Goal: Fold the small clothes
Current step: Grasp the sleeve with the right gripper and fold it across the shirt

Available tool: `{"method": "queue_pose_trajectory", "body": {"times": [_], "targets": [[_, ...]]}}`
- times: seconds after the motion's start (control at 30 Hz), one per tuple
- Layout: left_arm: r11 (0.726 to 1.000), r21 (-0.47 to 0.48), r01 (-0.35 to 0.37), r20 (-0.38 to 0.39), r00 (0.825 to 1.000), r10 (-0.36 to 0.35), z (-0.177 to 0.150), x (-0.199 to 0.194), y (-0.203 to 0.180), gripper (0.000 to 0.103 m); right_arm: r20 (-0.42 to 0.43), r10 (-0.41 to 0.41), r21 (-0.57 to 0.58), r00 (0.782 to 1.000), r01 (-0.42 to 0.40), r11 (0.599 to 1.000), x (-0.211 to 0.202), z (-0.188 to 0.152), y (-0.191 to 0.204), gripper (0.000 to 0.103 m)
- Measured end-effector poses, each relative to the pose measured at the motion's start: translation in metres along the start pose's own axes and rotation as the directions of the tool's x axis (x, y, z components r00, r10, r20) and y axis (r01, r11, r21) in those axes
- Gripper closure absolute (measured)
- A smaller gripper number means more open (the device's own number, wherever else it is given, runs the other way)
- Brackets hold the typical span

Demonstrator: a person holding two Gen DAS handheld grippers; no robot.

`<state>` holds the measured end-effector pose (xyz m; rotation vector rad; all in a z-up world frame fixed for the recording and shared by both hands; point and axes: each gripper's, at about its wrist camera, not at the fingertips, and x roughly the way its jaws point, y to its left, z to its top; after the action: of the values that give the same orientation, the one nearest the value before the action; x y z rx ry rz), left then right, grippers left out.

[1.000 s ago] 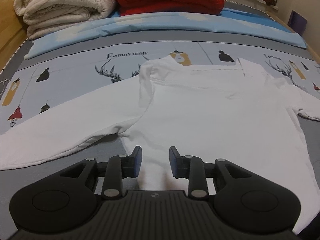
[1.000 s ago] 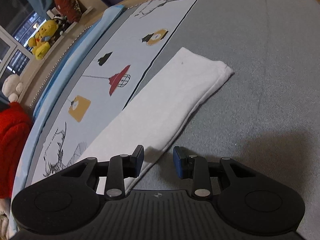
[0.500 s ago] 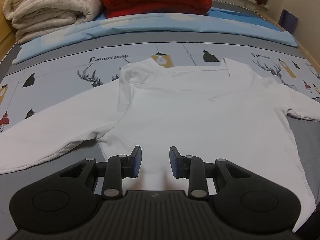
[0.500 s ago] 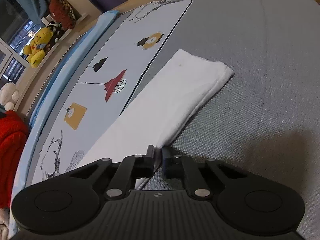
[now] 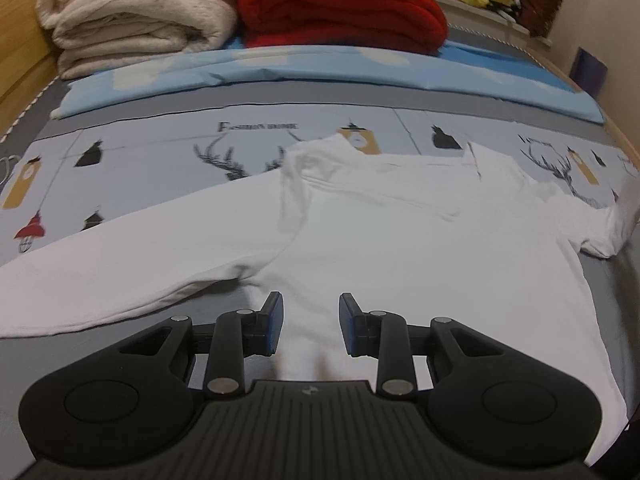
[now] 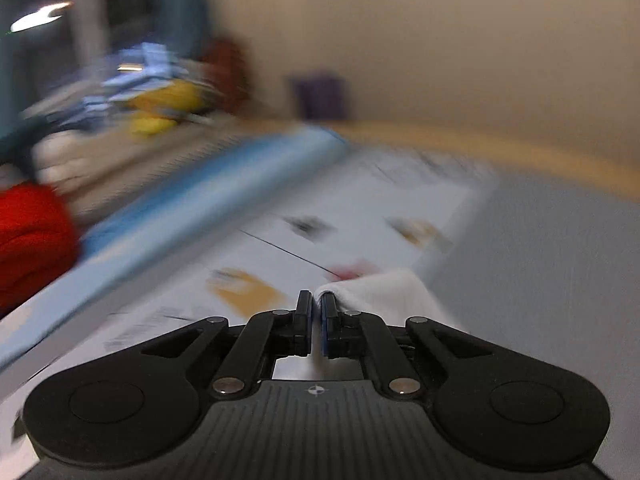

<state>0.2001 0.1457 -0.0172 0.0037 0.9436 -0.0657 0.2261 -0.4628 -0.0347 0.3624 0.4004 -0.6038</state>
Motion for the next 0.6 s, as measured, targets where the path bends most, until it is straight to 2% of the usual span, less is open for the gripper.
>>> {"method": "queue_pose_trajectory", "body": {"times": [0.07, 0.13, 0.17, 0.2, 0.23, 0.27, 0.3, 0.33, 0.37, 0.4, 0.47, 0.5, 0.53, 0.6], "targets": [[1.000, -0.019, -0.008, 0.003, 1.000, 0.009, -0.002, -0.004, 0.011, 0.069, 0.068, 0.141, -0.126, 0.988, -0.131, 0.983, -0.033, -0.002, 0.054, 0.100], [0.999, -0.043, -0.013, 0.005, 1.000, 0.013, -0.004, -0.009, 0.021, 0.069, 0.095, 0.321, -0.262, 0.942, -0.288, 0.921, -0.073, -0.014, 0.111, 0.099], [0.998, -0.055, -0.013, 0.006, 1.000, 0.014, -0.004, -0.010, 0.026, 0.069, 0.092, 0.418, -0.329, 0.904, -0.368, 0.870, -0.094, -0.025, 0.137, 0.099], [0.997, -0.070, -0.015, 0.006, 1.000, 0.015, -0.005, -0.012, 0.031, 0.069, 0.065, 0.523, -0.395, 0.850, -0.459, 0.796, -0.118, -0.041, 0.165, 0.099], [0.996, -0.083, -0.016, 0.005, 1.000, 0.016, -0.006, -0.013, 0.036, 0.069, 0.023, 0.589, -0.428, 0.808, -0.525, 0.736, -0.134, -0.055, 0.183, 0.099], [0.995, -0.095, -0.014, 0.004, 1.000, 0.015, -0.007, -0.014, 0.040, 0.069, -0.053, 0.655, -0.445, 0.754, -0.605, 0.661, -0.150, -0.073, 0.201, 0.098], [0.994, -0.109, -0.013, 0.001, 1.000, 0.014, -0.008, -0.014, 0.044, 0.069, -0.174, 0.706, -0.443, 0.687, -0.694, 0.567, -0.161, -0.095, 0.217, 0.098], [0.993, -0.121, -0.014, -0.003, 1.000, 0.013, -0.008, -0.013, 0.048, 0.069, -0.309, 0.722, -0.426, 0.620, -0.768, 0.477, -0.166, -0.116, 0.230, 0.098], [0.991, -0.130, -0.013, -0.006, 1.000, 0.013, -0.010, -0.013, 0.050, 0.069, -0.483, 0.695, -0.397, 0.533, -0.840, 0.369, -0.170, -0.141, 0.243, 0.097], [0.990, -0.140, -0.009, -0.008, 1.000, 0.008, -0.011, -0.013, 0.052, 0.069, -0.570, 0.649, -0.391, 0.504, -0.861, 0.326, -0.172, -0.157, 0.248, 0.097], [0.988, -0.155, -0.003, -0.011, 1.000, 0.001, -0.013, -0.010, 0.056, 0.069, -0.657, 0.573, -0.370, 0.490, -0.872, 0.321, -0.174, -0.173, 0.252, 0.096], [0.987, -0.161, 0.000, -0.011, 1.000, -0.001, -0.015, -0.007, 0.059, 0.069, -0.690, 0.548, -0.333, 0.472, -0.880, 0.338, -0.171, -0.171, 0.252, 0.096], [0.986, -0.167, 0.006, -0.008, 1.000, -0.007, -0.016, -0.004, 0.061, 0.069, -0.698, 0.540, -0.307, 0.471, -0.878, 0.368, -0.170, -0.163, 0.251, 0.095], [0.983, -0.184, 0.008, -0.012, 1.000, -0.010, -0.022, 0.007, 0.066, 0.069, -0.666, 0.547, -0.292, 0.507, -0.852, 0.434, -0.172, -0.143, 0.250, 0.088]]}}
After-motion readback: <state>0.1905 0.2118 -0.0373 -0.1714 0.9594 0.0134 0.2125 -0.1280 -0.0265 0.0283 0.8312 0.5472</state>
